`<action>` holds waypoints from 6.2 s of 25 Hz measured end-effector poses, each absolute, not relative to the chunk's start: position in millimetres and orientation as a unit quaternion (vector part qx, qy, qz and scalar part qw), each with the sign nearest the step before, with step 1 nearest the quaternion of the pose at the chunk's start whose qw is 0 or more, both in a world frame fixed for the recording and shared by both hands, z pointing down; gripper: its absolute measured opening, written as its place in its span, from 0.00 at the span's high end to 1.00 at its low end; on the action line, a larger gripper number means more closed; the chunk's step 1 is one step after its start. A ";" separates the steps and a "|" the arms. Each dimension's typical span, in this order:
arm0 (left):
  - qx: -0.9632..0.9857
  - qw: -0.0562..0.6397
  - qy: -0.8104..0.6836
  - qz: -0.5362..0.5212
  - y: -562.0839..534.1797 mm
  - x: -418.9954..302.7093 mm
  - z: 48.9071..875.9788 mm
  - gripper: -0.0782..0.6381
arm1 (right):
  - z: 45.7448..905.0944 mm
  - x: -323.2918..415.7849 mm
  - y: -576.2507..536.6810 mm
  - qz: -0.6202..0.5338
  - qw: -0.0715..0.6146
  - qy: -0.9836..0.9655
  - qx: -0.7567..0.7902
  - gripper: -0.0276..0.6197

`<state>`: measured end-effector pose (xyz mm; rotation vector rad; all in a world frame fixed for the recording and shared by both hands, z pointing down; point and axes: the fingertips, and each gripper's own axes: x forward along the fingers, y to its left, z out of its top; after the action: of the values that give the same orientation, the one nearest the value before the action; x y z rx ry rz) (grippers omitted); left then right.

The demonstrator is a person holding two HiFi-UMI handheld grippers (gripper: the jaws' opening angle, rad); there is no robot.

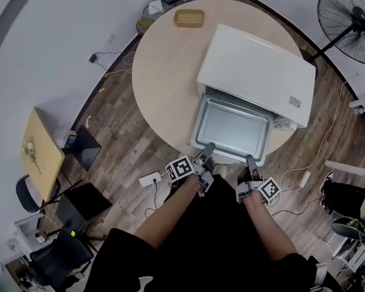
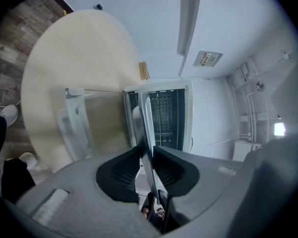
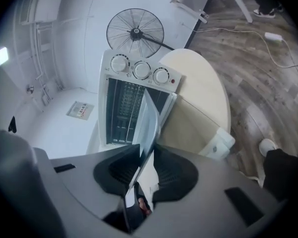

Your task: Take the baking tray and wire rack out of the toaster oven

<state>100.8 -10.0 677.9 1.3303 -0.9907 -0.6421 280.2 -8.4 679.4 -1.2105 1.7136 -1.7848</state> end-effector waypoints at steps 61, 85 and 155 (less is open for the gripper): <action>0.589 0.611 -0.519 -0.101 -157.2 -265.6 763.6 0.72 | 766.8 -90.8 -168.3 -0.626 0.062 0.649 -0.428 0.79; 0.605 0.583 -0.543 0.004 -108.0 -278.9 750.5 0.51 | 740.7 -66.2 -115.0 -0.582 -0.056 0.663 -0.469 0.56; 0.618 0.563 -0.449 -0.316 -231.4 104.7 654.6 0.58 | 665.7 303.6 -218.2 -0.554 0.288 0.601 -0.499 0.66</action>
<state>104.7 -231.4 654.6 1.4537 -1.0562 -0.7429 303.6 -218.2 665.7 -1.3335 1.6055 -1.4794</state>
